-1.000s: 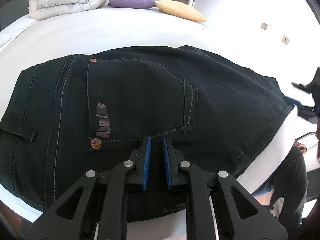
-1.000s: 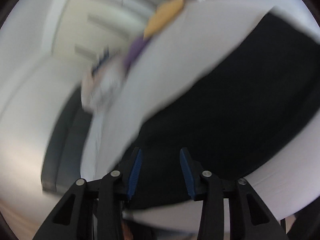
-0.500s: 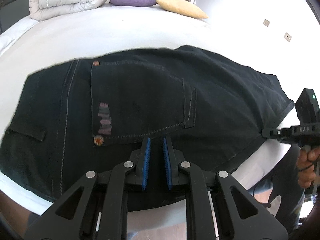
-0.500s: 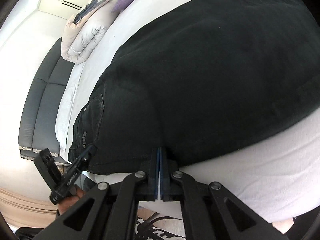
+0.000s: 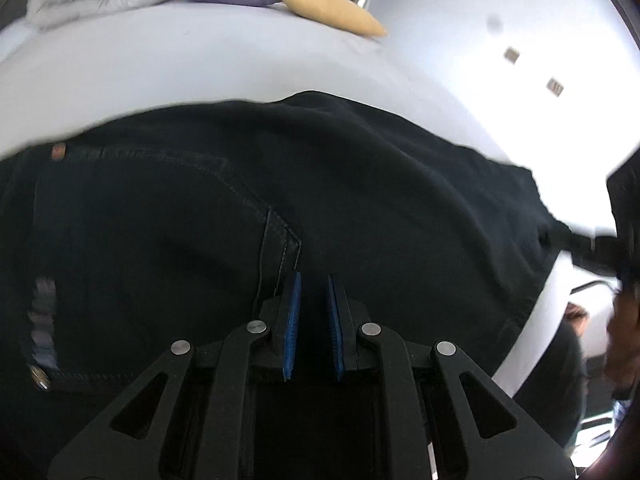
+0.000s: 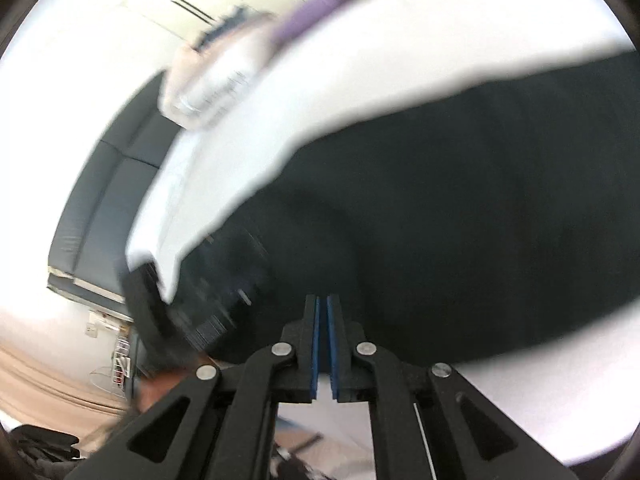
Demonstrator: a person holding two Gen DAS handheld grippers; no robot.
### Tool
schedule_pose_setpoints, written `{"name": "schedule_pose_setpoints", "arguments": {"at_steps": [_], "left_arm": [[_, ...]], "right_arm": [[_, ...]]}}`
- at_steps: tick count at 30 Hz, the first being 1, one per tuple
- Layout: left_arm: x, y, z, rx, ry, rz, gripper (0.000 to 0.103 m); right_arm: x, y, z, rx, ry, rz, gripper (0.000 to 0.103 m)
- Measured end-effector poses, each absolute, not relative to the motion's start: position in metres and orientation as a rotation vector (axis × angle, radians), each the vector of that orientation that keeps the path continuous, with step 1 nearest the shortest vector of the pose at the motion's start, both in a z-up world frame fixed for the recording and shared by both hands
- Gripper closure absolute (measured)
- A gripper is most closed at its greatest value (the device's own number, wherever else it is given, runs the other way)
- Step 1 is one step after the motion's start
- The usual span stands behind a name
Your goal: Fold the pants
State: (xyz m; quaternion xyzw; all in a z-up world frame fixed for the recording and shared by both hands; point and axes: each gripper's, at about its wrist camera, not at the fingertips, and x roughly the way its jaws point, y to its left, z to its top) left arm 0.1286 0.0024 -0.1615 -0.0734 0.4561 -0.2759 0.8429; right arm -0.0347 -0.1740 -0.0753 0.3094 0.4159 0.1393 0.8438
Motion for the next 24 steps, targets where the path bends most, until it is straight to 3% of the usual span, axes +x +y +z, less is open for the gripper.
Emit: {"name": "schedule_pose_setpoints", "arguments": {"at_steps": [4, 11, 13, 23, 24], "left_arm": [[0.126, 0.007, -0.166, -0.164, 0.964, -0.606, 0.090], [0.115, 0.014, -0.174, -0.174, 0.949, -0.614, 0.091], [0.115, 0.016, -0.177, -0.186, 0.952, -0.622, 0.091], [0.113, 0.025, -0.181, -0.188, 0.937, -0.640, 0.091], [0.113, 0.025, -0.182, -0.189, 0.936, -0.641, 0.091]], "right_arm": [[0.036, -0.157, -0.078, 0.679, 0.909, 0.387, 0.098], [0.137, -0.119, -0.141, 0.770, 1.079, 0.435, 0.098], [0.155, -0.122, -0.165, 0.808, 1.108, 0.404, 0.103], [0.174, -0.180, -0.143, 0.830, 0.871, 0.096, 0.103], [0.168, -0.182, -0.136, 0.830, 0.845, 0.093, 0.097]]}}
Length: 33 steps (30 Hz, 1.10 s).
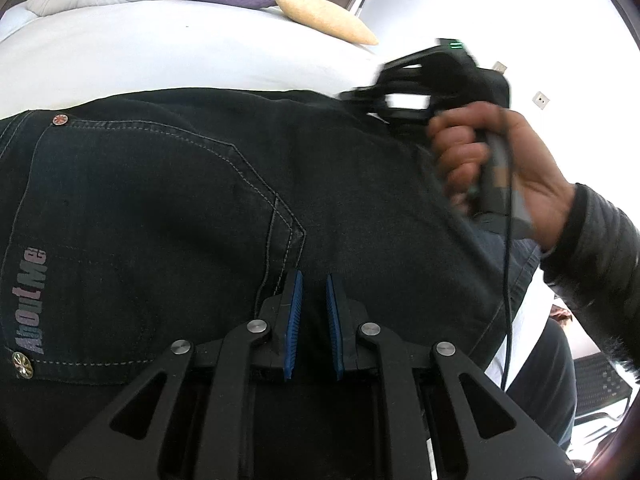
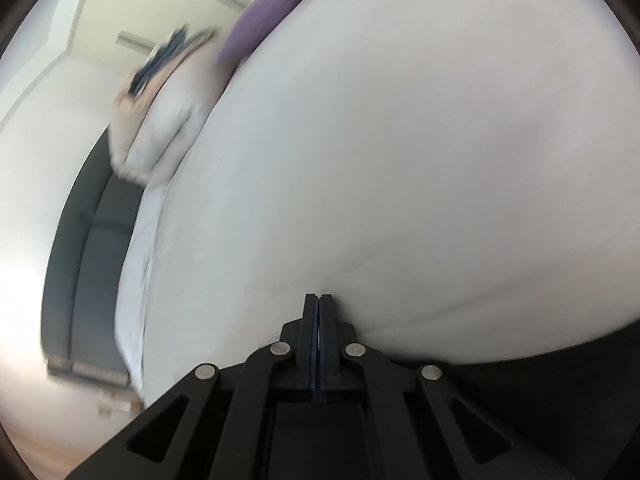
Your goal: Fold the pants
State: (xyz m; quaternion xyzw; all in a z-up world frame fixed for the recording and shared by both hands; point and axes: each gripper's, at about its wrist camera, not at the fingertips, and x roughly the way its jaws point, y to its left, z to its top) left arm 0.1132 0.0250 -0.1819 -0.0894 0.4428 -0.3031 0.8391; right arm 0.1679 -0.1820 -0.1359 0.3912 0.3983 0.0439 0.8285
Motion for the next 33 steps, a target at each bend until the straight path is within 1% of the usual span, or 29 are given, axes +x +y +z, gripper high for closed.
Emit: {"name": "schedule_pose_setpoints", "arguments": {"at_steps": [3, 4, 6, 8, 9, 10, 11, 12, 15, 18, 19, 21, 25, 28, 30, 31, 32, 33], "left_arm": [[0.114, 0.026, -0.182, -0.188, 0.932, -0.640, 0.091], [0.114, 0.027, -0.182, -0.188, 0.932, -0.640, 0.090], [0.113, 0.026, -0.183, -0.184, 0.931, -0.636, 0.090], [0.110, 0.022, -0.184, -0.171, 0.929, -0.631, 0.090], [0.109, 0.019, -0.185, -0.165, 0.929, -0.628, 0.090], [0.108, 0.016, -0.186, -0.157, 0.930, -0.625, 0.090], [0.107, 0.015, -0.187, -0.148, 0.927, -0.623, 0.090], [0.106, 0.013, -0.187, -0.143, 0.926, -0.621, 0.090], [0.106, 0.009, -0.186, -0.145, 0.926, -0.617, 0.090], [0.107, 0.005, -0.184, -0.138, 0.925, -0.612, 0.090], [0.106, 0.005, -0.184, -0.138, 0.925, -0.611, 0.090], [0.106, 0.002, -0.185, -0.133, 0.924, -0.608, 0.090], [0.106, 0.002, -0.181, -0.128, 0.923, -0.608, 0.090], [0.105, -0.001, -0.181, -0.122, 0.923, -0.604, 0.090], [0.105, -0.003, -0.182, -0.117, 0.924, -0.602, 0.090], [0.105, -0.002, -0.180, -0.116, 0.923, -0.602, 0.090], [0.104, -0.004, -0.180, -0.112, 0.921, -0.599, 0.090], [0.104, -0.003, -0.178, -0.109, 0.919, -0.598, 0.090]], "right_arm": [[0.137, -0.165, -0.117, 0.835, 0.810, 0.253, 0.096], [0.124, -0.149, -0.118, 0.837, 0.832, 0.314, 0.093], [0.103, -0.114, -0.129, 0.805, 0.904, 0.409, 0.087], [0.088, -0.089, -0.153, 0.780, 0.971, 0.425, 0.087], [0.085, -0.093, -0.165, 0.785, 0.997, 0.391, 0.087], [0.082, -0.099, -0.176, 0.825, 1.000, 0.367, 0.098], [0.082, -0.109, -0.184, 0.902, 0.987, 0.371, 0.103], [0.079, -0.123, -0.187, 0.978, 0.961, 0.371, 0.103], [0.070, -0.176, -0.178, 1.015, 0.865, 0.224, 0.103], [0.043, -0.270, -0.183, 1.201, 0.719, 0.083, 0.103], [0.033, -0.294, -0.182, 1.208, 0.684, 0.039, 0.103], [0.016, -0.345, -0.171, 1.157, 0.619, -0.069, 0.103], [0.000, -0.417, -0.154, 1.072, 0.558, -0.217, 0.103], [-0.008, -0.456, -0.139, 1.020, 0.537, -0.358, 0.103], [-0.013, -0.460, -0.118, 0.967, 0.530, -0.421, 0.103], [-0.017, -0.458, -0.109, 0.934, 0.513, -0.432, 0.102], [-0.024, -0.451, -0.097, 0.900, 0.487, -0.426, 0.096], [-0.031, -0.441, -0.089, 0.899, 0.462, -0.392, 0.092]]}}
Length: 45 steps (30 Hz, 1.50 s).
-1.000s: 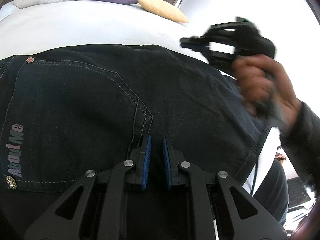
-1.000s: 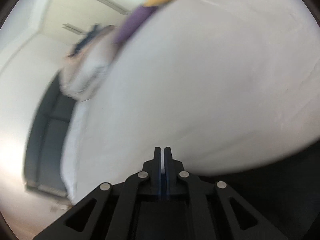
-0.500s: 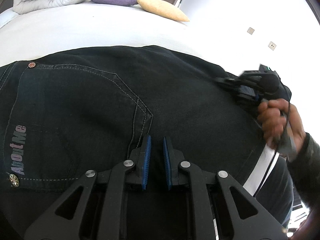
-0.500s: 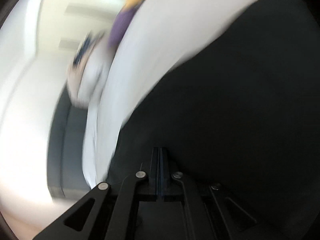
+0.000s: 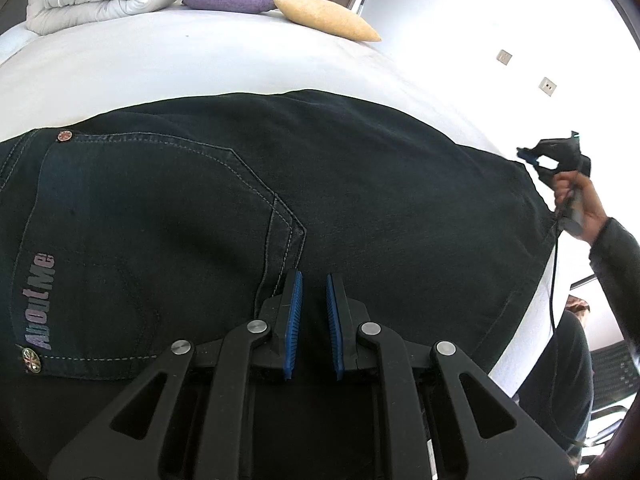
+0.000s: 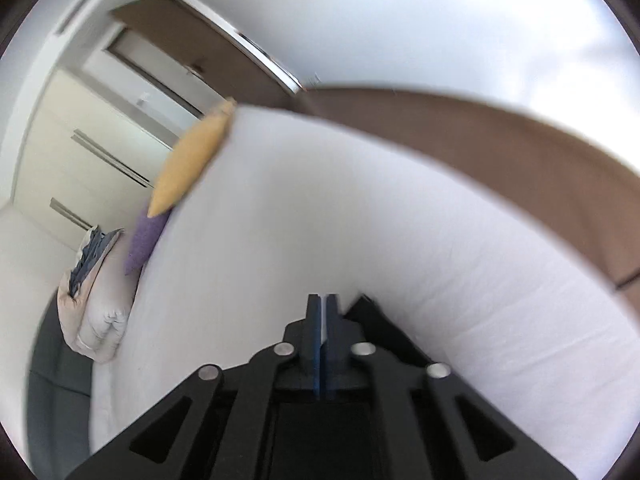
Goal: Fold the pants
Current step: 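Press the right gripper onto the folded jeans while the left gripper holds the waistband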
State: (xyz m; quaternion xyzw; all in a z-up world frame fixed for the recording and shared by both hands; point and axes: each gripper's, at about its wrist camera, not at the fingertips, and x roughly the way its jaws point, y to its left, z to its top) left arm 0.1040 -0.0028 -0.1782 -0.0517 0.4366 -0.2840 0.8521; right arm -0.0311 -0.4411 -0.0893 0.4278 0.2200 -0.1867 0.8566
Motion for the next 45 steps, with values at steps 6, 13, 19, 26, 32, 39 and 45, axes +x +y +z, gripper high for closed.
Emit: {"name": "schedule_pose_setpoints", "arguments": {"at_steps": [6, 13, 19, 26, 32, 39, 45], "left_arm": [[0.102, -0.008, -0.177, -0.108, 0.919, -0.586, 0.090], [0.100, -0.012, -0.173, -0.081, 0.922, -0.575, 0.090], [0.099, -0.016, -0.172, -0.073, 0.921, -0.563, 0.090], [0.094, -0.021, -0.167, -0.062, 0.912, -0.546, 0.090], [0.084, -0.045, -0.124, -0.069, 0.902, -0.550, 0.090], [0.127, -0.135, -0.109, -0.043, 0.952, -0.731, 0.090], [0.172, -0.159, -0.141, 0.072, 1.057, -0.719, 0.090]], "right_arm": [[-0.047, -0.338, -0.112, 0.942, 0.583, -0.047, 0.086], [-0.052, -0.341, -0.163, 1.032, 0.650, -0.091, 0.103], [-0.087, -0.436, -0.157, 1.013, 0.566, -0.294, 0.103], [-0.124, -0.437, -0.111, 0.968, 0.439, -0.426, 0.095], [-0.128, -0.335, -0.150, 1.017, 0.568, -0.016, 0.095], [-0.108, -0.296, -0.189, 0.959, 0.676, -0.010, 0.103], [-0.095, -0.310, -0.205, 1.003, 0.667, 0.015, 0.103]]}}
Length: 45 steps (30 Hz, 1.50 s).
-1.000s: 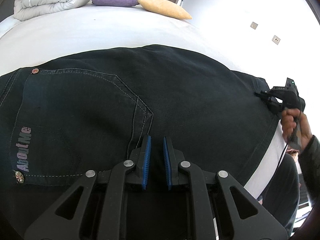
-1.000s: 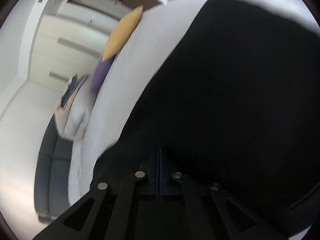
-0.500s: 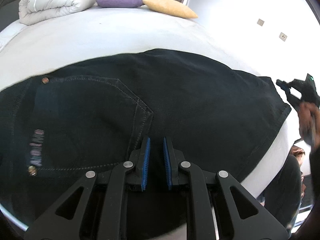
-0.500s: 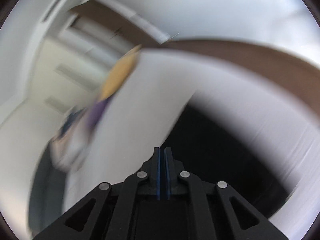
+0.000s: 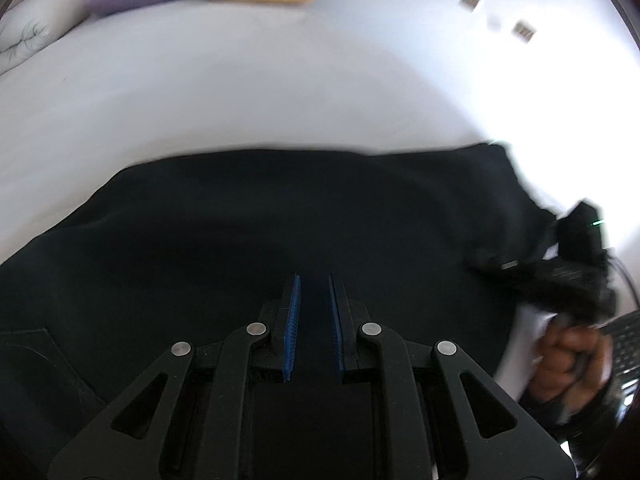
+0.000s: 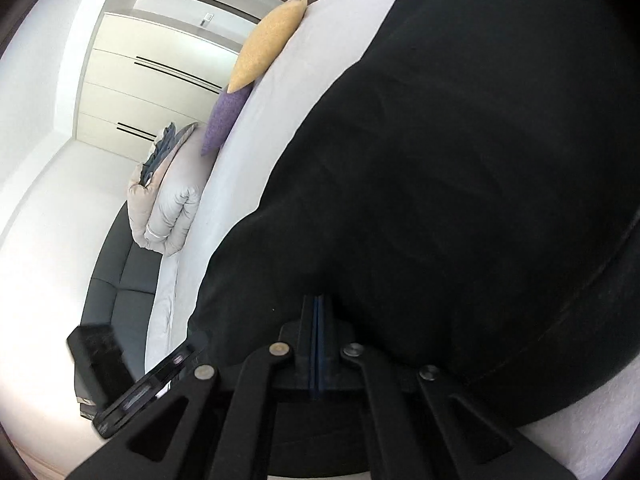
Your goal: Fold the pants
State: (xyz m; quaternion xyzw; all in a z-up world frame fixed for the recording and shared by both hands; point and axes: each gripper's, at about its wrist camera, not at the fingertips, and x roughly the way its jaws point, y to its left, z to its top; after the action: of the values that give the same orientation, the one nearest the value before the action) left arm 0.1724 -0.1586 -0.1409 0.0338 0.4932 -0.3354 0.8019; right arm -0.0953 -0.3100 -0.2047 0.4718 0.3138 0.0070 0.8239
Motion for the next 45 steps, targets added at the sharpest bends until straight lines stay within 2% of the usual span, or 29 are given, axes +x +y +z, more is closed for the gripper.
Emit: {"name": "schedule_pose_setpoints", "arguments": {"at_steps": [10, 19, 27, 30, 33, 39, 41, 45], "left_arm": [[0.203, 0.014, -0.163, -0.201, 1.040, -0.671, 0.091], [0.189, 0.085, -0.162, -0.129, 0.981, -0.643, 0.091], [0.164, 0.175, -0.122, -0.161, 0.880, -0.391, 0.091], [0.144, 0.169, -0.100, -0.234, 0.824, -0.451, 0.091], [0.130, 0.121, -0.094, -0.323, 0.827, -0.601, 0.091], [0.136, 0.002, -0.150, -0.482, 1.043, -0.820, 0.091], [0.135, -0.003, -0.173, -0.492, 1.111, -0.801, 0.094], [0.138, 0.032, -0.185, -0.597, 1.115, -0.785, 0.098]], "right_arm": [[-0.091, -0.317, -0.206, 1.005, 0.667, -0.008, 0.103], [-0.083, -0.295, -0.188, 0.986, 0.681, -0.053, 0.103], [-0.081, -0.285, -0.176, 0.965, 0.684, -0.079, 0.103], [-0.085, -0.276, -0.163, 0.952, 0.676, -0.089, 0.101], [-0.084, -0.256, -0.154, 0.982, 0.639, 0.006, 0.101], [-0.059, -0.200, -0.160, 1.011, 0.716, 0.181, 0.101], [-0.057, -0.202, -0.173, 1.025, 0.756, 0.151, 0.101], [-0.070, -0.234, -0.184, 1.079, 0.724, 0.091, 0.103]]}}
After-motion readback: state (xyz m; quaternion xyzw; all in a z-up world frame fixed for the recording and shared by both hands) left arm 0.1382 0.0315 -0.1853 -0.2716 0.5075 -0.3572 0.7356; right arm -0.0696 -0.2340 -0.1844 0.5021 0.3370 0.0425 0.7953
